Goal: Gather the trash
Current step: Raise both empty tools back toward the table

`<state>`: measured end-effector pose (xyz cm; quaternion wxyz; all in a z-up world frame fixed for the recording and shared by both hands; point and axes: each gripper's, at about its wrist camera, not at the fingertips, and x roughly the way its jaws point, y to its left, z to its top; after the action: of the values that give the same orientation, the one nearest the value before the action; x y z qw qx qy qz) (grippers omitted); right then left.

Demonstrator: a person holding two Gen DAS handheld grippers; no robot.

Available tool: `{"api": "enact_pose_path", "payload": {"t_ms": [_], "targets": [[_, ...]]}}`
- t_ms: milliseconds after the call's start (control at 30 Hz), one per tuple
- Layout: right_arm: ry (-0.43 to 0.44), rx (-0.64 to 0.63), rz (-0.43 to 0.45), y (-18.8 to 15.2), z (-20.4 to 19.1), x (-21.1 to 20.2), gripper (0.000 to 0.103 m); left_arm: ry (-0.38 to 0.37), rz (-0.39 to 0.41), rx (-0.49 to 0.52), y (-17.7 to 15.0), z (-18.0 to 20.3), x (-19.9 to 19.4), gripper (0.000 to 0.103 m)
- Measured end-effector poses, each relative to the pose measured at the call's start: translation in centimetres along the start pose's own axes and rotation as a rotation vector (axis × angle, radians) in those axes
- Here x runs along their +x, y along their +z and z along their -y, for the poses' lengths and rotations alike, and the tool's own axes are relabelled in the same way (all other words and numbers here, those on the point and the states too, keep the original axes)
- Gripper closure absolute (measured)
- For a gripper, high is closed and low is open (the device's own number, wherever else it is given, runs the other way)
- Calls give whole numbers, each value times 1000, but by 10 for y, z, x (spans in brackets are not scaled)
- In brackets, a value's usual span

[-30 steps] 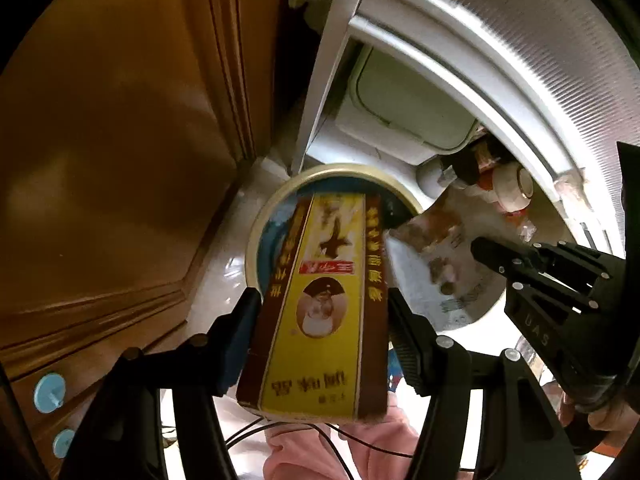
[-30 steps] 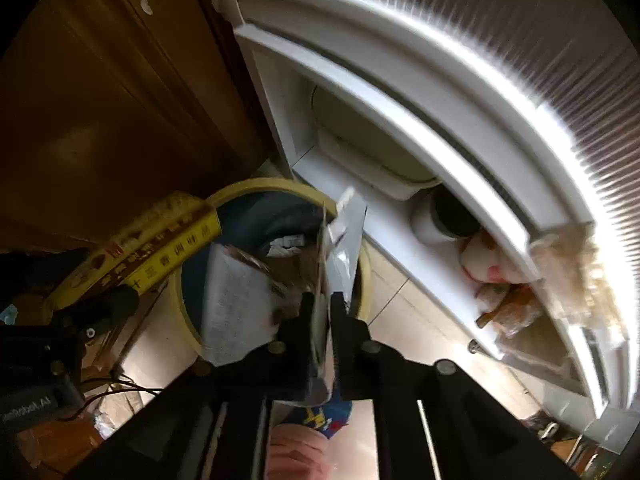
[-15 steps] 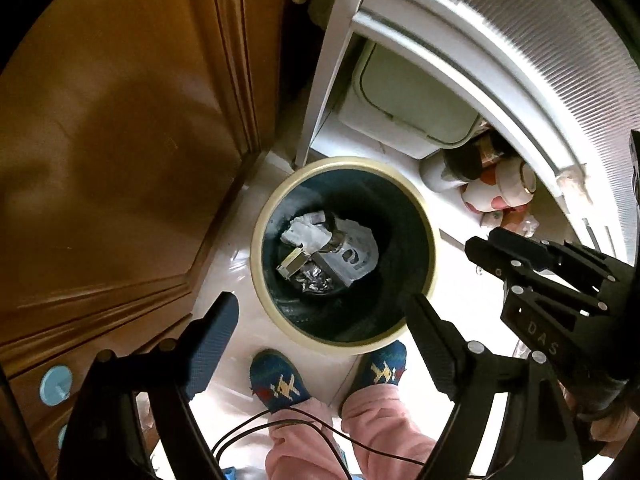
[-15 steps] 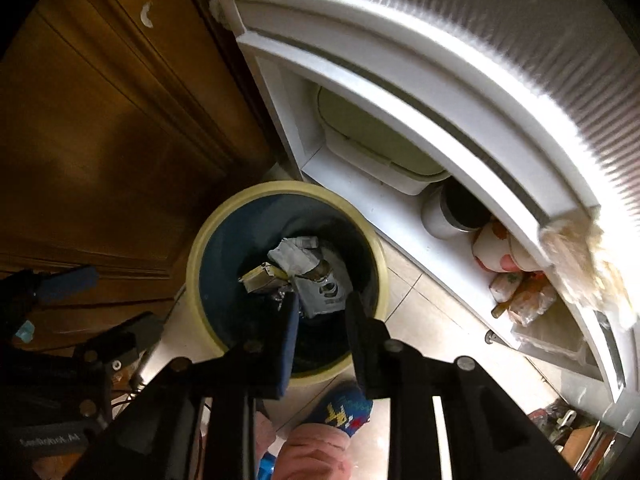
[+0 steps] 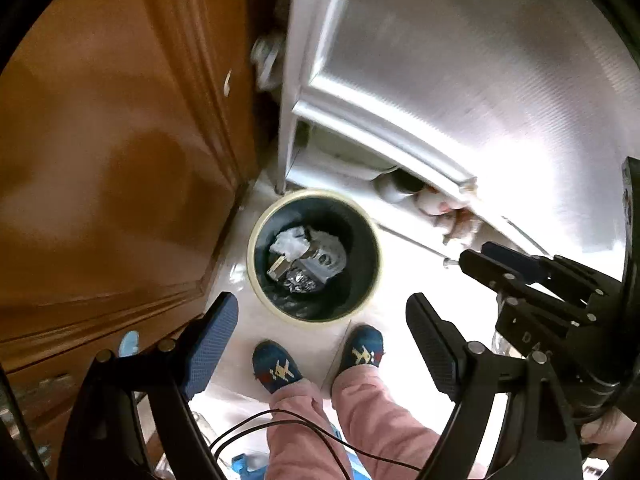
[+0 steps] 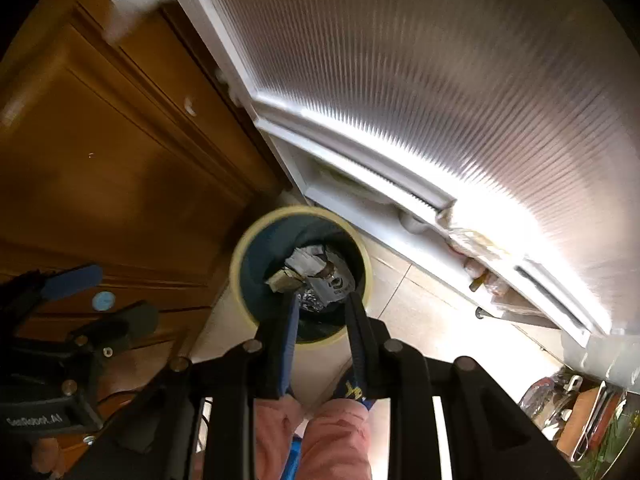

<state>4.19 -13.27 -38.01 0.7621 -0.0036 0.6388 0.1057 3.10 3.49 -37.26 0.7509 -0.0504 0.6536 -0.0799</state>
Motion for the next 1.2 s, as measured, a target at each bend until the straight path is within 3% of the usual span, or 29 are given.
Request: {"api": "enact_pose_path", "payload": {"t_ms": [300, 633, 733, 967, 1200], "targets": [[26, 40, 87, -8, -1, -107, 79, -24, 49, 73, 10, 34, -112, 18], [2, 67, 276, -6, -4, -230, 78, -27, 216, 226, 38, 68, -239, 17], [-8, 92, 345, 0, -1, -266, 78, -24, 287, 277, 47, 80, -272, 10], [-25, 171, 501, 19, 9, -333, 75, -60, 390, 322, 72, 97, -331, 10], [-35, 241, 580, 41, 29, -383, 70, -83, 460, 318, 109, 107, -367, 10]]}}
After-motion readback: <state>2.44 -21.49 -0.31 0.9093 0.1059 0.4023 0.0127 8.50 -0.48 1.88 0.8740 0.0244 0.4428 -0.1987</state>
